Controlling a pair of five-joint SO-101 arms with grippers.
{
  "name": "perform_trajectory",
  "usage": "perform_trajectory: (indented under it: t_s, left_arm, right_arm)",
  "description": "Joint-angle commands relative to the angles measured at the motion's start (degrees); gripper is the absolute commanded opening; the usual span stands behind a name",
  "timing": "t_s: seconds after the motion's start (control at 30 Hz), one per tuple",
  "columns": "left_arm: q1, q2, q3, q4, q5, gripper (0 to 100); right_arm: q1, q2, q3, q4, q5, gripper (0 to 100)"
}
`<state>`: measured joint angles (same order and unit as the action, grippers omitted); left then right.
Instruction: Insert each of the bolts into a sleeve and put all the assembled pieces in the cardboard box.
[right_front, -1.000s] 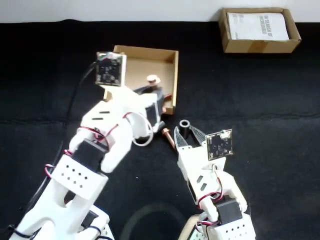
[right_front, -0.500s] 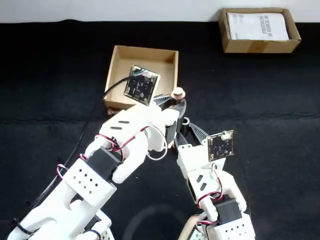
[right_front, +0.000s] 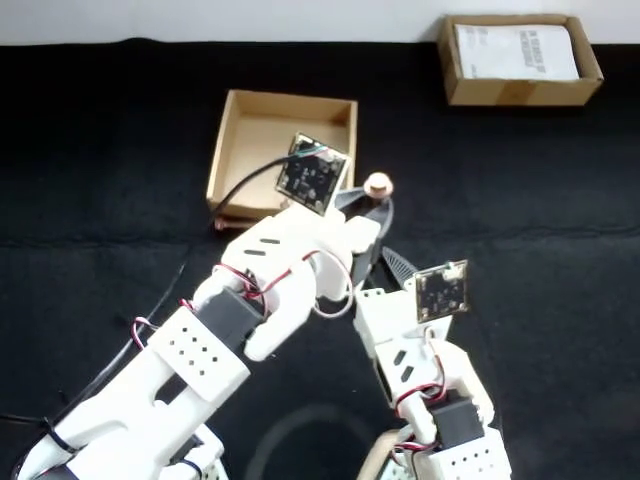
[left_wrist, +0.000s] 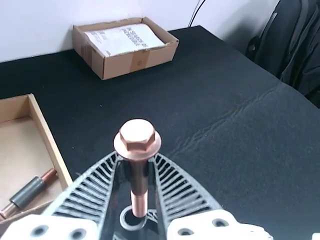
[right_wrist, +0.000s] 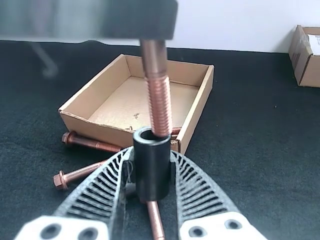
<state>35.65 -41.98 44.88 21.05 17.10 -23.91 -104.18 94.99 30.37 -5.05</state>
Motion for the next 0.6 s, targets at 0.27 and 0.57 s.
perform_trajectory:
  t_s: [0.27, 0.57]
  left_arm:
    - [-0.57, -0.40, -0.13, 1.93, -0.44, 1]
    - [-0.66, -0.13, 0.04, 4.13, -0.44, 1]
  right_arm:
    - [-0.13, -0.66, -0.57, -1.10, -0.35, 0.8]
    - [-0.13, -0.66, -0.57, -1.10, -0.26, 0.8]
